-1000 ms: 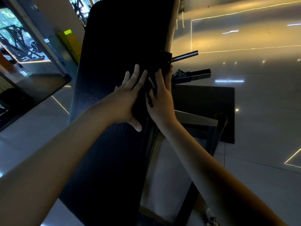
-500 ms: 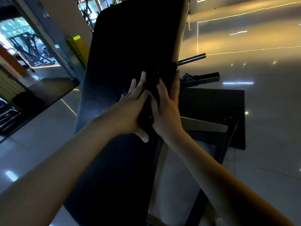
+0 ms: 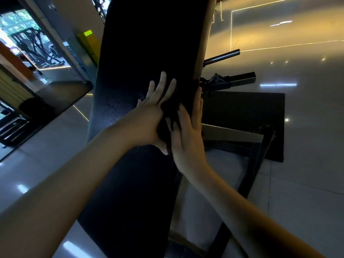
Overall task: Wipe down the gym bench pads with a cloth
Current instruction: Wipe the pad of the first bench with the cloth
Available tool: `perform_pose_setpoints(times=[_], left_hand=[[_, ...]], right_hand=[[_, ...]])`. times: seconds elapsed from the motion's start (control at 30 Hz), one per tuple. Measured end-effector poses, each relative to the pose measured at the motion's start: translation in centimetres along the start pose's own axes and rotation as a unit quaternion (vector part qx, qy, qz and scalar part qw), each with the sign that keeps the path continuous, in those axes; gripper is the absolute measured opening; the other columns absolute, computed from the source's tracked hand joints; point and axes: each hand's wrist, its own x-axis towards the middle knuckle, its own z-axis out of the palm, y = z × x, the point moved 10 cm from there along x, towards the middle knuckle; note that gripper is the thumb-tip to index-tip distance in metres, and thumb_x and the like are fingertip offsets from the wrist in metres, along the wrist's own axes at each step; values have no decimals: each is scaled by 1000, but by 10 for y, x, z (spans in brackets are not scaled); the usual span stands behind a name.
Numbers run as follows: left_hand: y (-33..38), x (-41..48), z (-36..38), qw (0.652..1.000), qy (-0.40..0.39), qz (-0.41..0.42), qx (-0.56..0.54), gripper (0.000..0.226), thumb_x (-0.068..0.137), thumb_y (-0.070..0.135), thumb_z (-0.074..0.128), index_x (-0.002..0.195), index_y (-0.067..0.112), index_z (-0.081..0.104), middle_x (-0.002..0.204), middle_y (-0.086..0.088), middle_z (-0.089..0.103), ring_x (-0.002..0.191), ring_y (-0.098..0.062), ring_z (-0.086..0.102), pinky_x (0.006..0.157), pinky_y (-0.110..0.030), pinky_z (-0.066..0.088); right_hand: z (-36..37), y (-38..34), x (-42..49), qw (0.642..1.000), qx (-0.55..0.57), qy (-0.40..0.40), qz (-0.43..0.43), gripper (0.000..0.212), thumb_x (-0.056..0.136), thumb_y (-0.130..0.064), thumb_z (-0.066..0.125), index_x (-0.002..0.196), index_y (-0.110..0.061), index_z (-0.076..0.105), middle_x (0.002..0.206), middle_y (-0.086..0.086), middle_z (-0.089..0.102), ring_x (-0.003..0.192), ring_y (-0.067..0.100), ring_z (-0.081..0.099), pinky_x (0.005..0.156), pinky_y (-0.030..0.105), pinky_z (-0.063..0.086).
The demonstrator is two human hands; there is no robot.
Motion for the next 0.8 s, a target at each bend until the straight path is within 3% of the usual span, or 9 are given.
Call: perform_pose_setpoints(times=[0.07,0.13,0.23,0.37,0.5,0.6,0.67,0.73,0.8], left_hand=[[2,1,2,1000,-10,6,16,153,48,39,90,140,32,-32,146,6,-47,140,-26,-32,115,-65,7],[2,2,3,999,-20,4,35,154,50,40,90,137,32,-36,146,4,-48,139,-27,-34,116,-64,6],[3,1,6,998,-24,2,58,163,41,47,93,136,30,-40,144,4,-50,139,-28,-36,117,-61,5],[3,-1,6,998,-30,-5,49,168,34,46,94,134,34,-40,141,7,-53,138,-27,-36,117,-60,3],[3,-1,5,999,-27,-9,45,168,34,44,95,144,29,-31,141,7,-53,136,-25,-38,115,-57,0],[4,-3,6,998,-30,-11,56,167,37,45,95,143,27,-33,142,6,-52,136,-24,-38,115,-56,-1],[4,-4,5,998,-27,-12,57,166,38,44,95,137,32,-38,142,8,-52,137,-23,-38,117,-57,0],[6,-6,4,998,-23,-11,55,166,38,43,95,136,33,-39,143,8,-51,138,-23,-37,117,-58,1],[7,-7,4,998,-22,-13,58,166,39,44,95,140,30,-36,144,7,-50,138,-24,-37,116,-59,1]], right_hand=[[9,4,-31,1000,16,-5,-4,51,99,-13,43,148,-20,32,162,2,-10,149,22,-14,121,45,6],[10,7,-38,1000,27,-6,0,52,99,-21,39,149,-28,26,162,0,-10,149,22,-13,121,46,7],[5,7,-24,999,35,-3,3,52,100,-29,37,150,-34,21,161,-8,-14,148,17,-16,121,47,7],[-3,0,3,997,52,26,-41,51,102,-32,36,150,-32,21,162,-4,-10,149,19,-14,119,55,9],[-16,-2,64,992,0,58,-112,45,104,-32,32,148,-22,28,160,16,3,148,39,2,113,63,19],[-31,-28,114,945,-98,124,-285,47,103,-37,21,147,-45,8,142,15,19,126,69,27,94,72,39],[-42,-37,135,923,-104,168,-330,52,102,-37,22,145,-55,-2,135,12,20,119,73,30,89,72,42],[-42,-35,133,924,-76,168,-335,46,103,-33,29,142,-50,10,134,15,19,119,73,30,90,75,39],[-36,-28,123,927,-82,159,-329,56,104,-23,36,144,-52,9,134,16,19,121,71,28,91,76,37]])
